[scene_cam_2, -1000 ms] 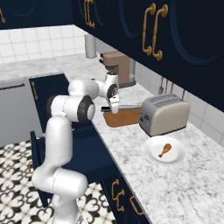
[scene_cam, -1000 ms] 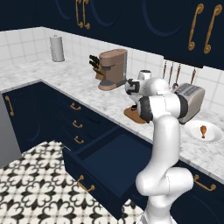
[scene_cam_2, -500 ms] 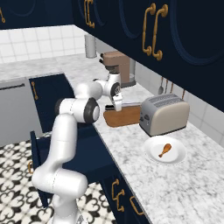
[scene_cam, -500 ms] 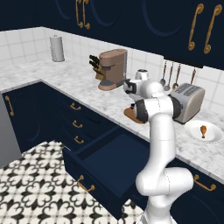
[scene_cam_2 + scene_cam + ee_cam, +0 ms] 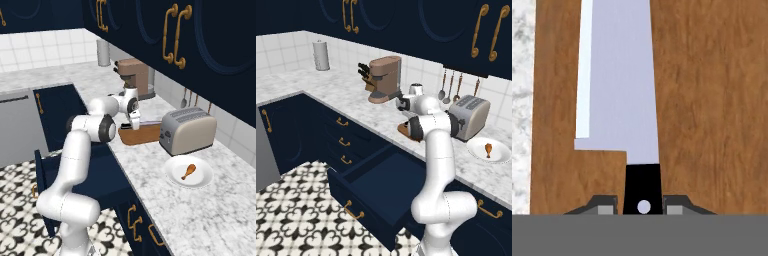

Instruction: Pick up the knife from the drawer and place it on the cutting board. Then place the meat from the plate to the cutting board.

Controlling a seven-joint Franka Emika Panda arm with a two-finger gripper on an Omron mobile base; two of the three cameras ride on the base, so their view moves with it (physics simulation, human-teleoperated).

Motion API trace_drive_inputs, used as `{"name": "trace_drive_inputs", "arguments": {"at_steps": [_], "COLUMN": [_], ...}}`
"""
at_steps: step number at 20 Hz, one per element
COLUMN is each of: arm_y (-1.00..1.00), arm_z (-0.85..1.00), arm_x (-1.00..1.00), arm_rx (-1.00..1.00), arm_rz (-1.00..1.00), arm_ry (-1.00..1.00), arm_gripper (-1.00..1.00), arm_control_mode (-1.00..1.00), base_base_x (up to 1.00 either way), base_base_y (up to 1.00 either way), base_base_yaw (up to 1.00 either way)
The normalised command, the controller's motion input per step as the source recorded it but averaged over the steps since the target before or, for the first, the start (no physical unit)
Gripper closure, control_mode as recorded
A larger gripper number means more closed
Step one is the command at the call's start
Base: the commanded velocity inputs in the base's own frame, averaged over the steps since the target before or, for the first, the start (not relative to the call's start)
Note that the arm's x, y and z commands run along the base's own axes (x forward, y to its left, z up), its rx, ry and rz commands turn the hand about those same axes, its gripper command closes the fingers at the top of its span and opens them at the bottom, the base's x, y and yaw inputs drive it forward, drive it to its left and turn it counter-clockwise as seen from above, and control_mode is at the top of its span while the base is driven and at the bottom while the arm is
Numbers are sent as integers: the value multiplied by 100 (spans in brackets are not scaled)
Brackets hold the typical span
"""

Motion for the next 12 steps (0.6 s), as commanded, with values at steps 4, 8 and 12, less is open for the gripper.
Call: {"name": "trace_drive_inputs", "arguments": {"at_steps": [4,8,12], "arm_y": [0,0,0], "arm_z": [-23,-7,0], "arm_x": [0,0,6], "arm_rx": [0,0,0], "arm_rz": [0,0,0], "arm_ry": [0,-1,-5], "arm_gripper": [100,100,100], "arm_control_mode": [-100,-100,-100], "base_base_x": [0,0,0], "base_base_y": [0,0,0], "base_base_yaw": [0,0,0]}}
